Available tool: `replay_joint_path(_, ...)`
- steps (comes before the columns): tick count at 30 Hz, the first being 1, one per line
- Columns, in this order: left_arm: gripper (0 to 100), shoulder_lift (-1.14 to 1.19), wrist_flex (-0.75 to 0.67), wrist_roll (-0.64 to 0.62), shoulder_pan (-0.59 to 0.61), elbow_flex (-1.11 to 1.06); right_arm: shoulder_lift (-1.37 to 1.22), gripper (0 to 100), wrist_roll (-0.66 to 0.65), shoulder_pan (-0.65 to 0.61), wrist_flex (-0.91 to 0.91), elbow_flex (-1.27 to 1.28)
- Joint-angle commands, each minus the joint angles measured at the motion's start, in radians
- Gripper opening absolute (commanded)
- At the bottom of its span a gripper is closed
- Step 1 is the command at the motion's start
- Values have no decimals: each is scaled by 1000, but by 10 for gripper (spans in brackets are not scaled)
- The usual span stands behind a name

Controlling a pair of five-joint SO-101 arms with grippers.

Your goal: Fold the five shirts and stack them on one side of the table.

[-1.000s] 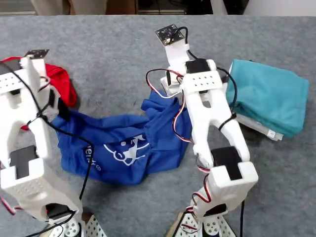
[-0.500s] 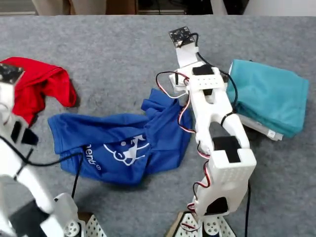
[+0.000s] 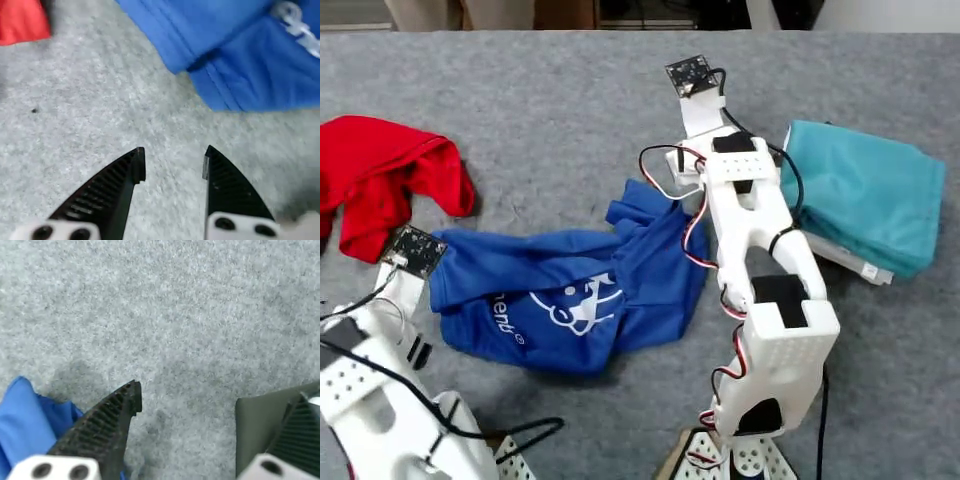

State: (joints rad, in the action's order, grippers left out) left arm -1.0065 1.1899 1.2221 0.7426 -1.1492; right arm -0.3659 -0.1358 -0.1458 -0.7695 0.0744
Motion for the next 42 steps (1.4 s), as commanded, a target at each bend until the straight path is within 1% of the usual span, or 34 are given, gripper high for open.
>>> replay_joint_path(1, 190, -67, -92, -34, 3, -55, 2, 425, 5, 18, 18, 1)
replay_joint_path(7, 189, -53, -183, -37, 5, -66, -13, 425, 3, 16, 18, -5)
replay_joint_path(12, 189, 4, -184, -43, -61, -48, -39, 425, 5, 19, 12, -33)
replay_joint_path(18, 189, 214, -176, -201, -215, 95, -39, 425, 5, 19, 11, -33)
replay_joint_path(22, 189, 395, -176, -261, -272, 189, -39, 425, 5, 19, 11, -31)
replay_joint_path(26, 189, 516, -161, -285, -310, 238, -39, 425, 5, 19, 11, -31)
replay_joint_path(28, 189, 538, -133, -285, -330, 245, -39, 425, 3, 19, 11, -31)
replay_joint_path(31, 189, 539, -138, -288, -339, 245, -39, 425, 3, 19, 12, -31)
replay_joint_path(34, 189, 549, -209, -292, -336, 242, -41, 425, 3, 19, 12, -31)
replay_joint_path(38, 189, 549, -324, -404, -336, 236, -41, 425, 3, 19, 12, -31)
replay_joint_path(42, 189, 550, -354, -425, -338, 236, -41, 425, 2, 18, 12, -31)
